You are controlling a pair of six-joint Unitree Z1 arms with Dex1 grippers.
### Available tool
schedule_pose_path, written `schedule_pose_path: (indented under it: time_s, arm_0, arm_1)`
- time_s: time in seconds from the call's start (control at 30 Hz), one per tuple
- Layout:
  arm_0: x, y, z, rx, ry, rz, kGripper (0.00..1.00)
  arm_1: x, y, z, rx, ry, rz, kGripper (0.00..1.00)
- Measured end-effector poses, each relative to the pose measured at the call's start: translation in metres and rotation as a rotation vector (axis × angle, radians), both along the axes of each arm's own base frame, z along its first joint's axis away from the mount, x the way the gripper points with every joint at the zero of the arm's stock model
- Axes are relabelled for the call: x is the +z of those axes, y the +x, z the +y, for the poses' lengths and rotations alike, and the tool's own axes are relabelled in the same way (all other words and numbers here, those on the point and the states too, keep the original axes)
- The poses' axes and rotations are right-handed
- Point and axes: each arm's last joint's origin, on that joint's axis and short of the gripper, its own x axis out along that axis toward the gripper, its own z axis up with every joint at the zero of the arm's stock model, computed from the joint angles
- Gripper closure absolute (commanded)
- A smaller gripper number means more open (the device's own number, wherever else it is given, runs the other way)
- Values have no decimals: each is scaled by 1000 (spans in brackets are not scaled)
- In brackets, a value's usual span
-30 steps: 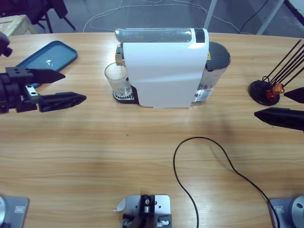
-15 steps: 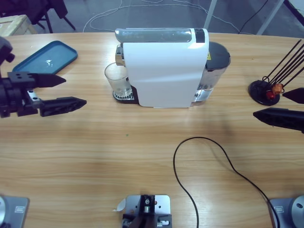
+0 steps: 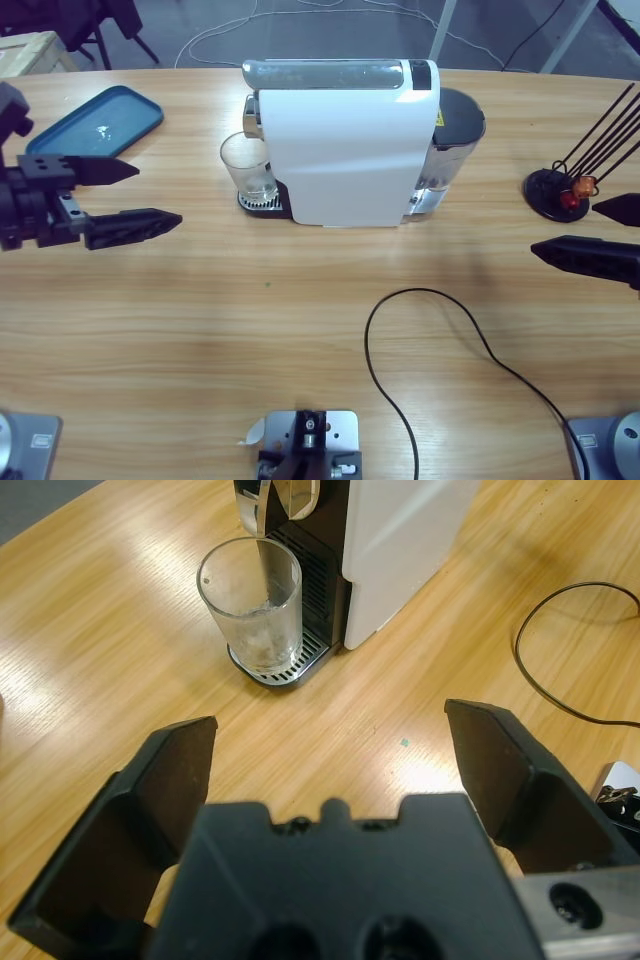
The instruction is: Pour coffee
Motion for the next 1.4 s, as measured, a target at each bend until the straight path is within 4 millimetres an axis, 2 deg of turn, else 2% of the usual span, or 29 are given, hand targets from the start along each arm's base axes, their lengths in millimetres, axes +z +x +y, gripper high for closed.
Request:
schedule_pose_path:
  time_s: [0.5, 1.1, 1.4]
  arm_0:
    - [1, 0, 0, 18, -18, 20, 0]
    - [1, 0, 1, -2, 20, -34, 0]
    - [-8, 13, -10, 14, 36, -13, 5]
  arm_1:
    - [1, -1, -1, 0, 8, -9, 0]
    - [-4, -3, -2, 6, 16, -8, 0]
    - [-4, -1, 0, 7, 19, -12, 0]
